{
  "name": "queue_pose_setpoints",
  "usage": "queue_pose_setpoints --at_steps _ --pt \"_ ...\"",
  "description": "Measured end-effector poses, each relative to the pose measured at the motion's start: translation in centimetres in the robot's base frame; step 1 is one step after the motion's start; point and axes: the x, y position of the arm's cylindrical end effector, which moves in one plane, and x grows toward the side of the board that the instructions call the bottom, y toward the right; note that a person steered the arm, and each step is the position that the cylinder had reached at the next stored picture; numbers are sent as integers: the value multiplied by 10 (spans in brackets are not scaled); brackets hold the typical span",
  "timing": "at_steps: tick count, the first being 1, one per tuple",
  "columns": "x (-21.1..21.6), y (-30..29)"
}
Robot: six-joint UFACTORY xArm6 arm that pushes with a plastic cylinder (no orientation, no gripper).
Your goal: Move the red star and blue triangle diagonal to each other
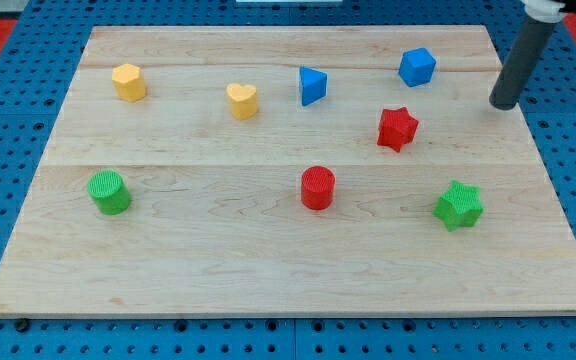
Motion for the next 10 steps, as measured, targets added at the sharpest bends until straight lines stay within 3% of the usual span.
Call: queue_pose_setpoints --at_steps 3,5,8,10 --pt "10 -22" --pt "36 -90" --pt "34 -227" --pt "6 -254"
